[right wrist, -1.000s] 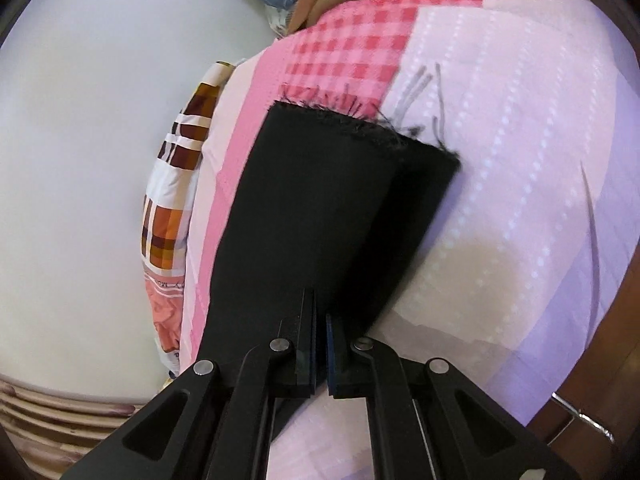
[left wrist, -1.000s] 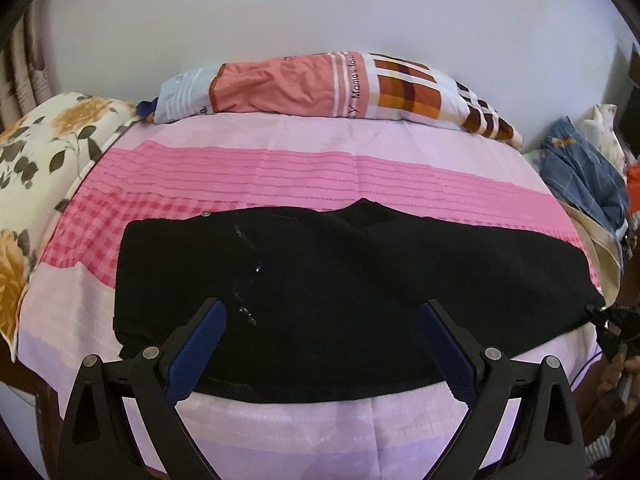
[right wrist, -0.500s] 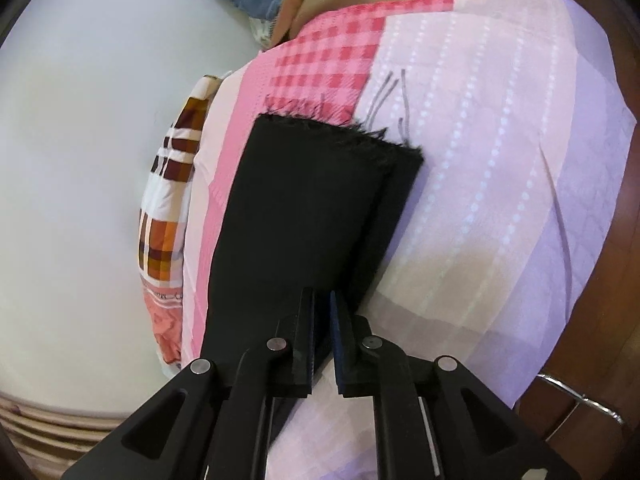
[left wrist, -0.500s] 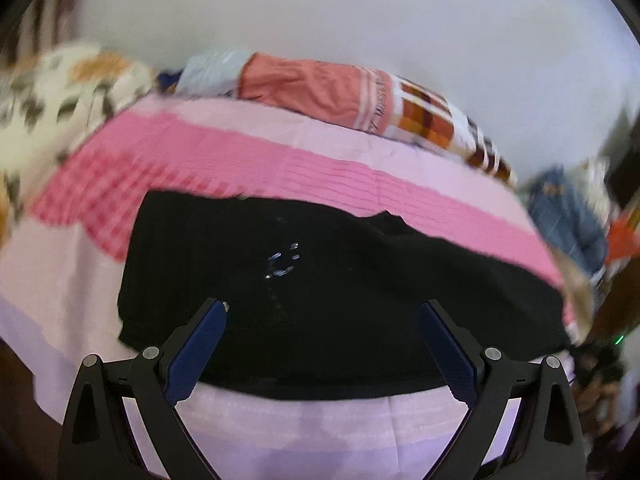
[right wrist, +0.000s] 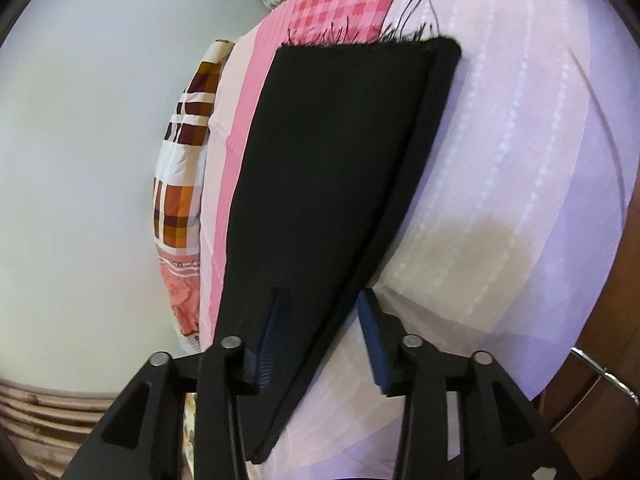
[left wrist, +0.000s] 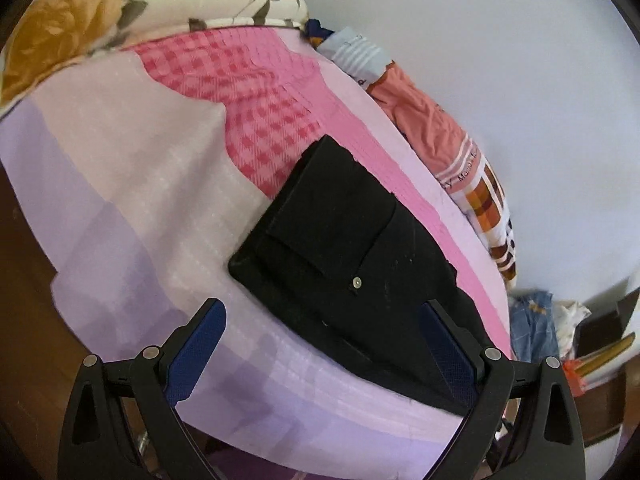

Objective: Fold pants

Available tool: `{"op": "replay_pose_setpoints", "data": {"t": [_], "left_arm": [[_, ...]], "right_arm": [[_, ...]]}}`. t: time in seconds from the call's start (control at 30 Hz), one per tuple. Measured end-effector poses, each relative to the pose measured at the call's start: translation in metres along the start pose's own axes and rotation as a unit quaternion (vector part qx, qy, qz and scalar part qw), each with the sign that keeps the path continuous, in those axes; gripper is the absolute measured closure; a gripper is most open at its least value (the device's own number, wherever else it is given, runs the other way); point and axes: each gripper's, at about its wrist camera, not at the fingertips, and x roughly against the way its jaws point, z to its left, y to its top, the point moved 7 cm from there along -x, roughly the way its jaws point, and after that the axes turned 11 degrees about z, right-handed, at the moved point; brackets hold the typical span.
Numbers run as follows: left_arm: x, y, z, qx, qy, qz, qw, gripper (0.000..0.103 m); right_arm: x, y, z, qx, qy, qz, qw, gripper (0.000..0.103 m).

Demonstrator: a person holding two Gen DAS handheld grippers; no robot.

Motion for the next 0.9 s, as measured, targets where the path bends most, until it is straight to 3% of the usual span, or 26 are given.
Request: {"op": "replay_pose_setpoints", "data": {"t": [0.13,0.17,0.33,0.4,0.6,0.8,0.9], "left_arm": [[-0.024,-0.009,-0.018,-0.036,-0.012,0.041,0.9984,0.011],[-0.033,-0.011,-0.021,-0.038,-0.014,0.054,0.9977,0.018],[-0.058,-0.003,-0.016,0.008,-0.043,0.089,0.9951,0.038],[-0.062,0.001,-0.012,0.030,-0.052,0.095,0.9937,0.041],[-0.068,0.006,-0.009,0.059,-0.056,0.096,0.9920,0.042],[-0.070,0.013,0.002,0.101,-0.094,0.099,0.9855,0.042],[-0.072,0.018,-0.002,0.103,-0.095,0.093,0.9858,0.042]], "right_arm": [[-0.007,-0.004,0.000,0.002,-0.002,0.009,1.000,0.058],[-0.008,-0.005,0.000,0.000,0.001,0.011,1.000,0.058],[-0.009,-0.006,0.002,-0.001,0.006,0.013,1.000,0.057],[-0.007,-0.005,0.003,0.000,0.008,0.009,1.000,0.055],[-0.010,-0.005,0.006,-0.005,0.018,0.011,1.000,0.050],[-0.018,-0.008,0.009,-0.007,0.020,0.020,1.000,0.047],[-0.019,-0.010,0.011,-0.001,0.018,0.021,1.000,0.047]]}}
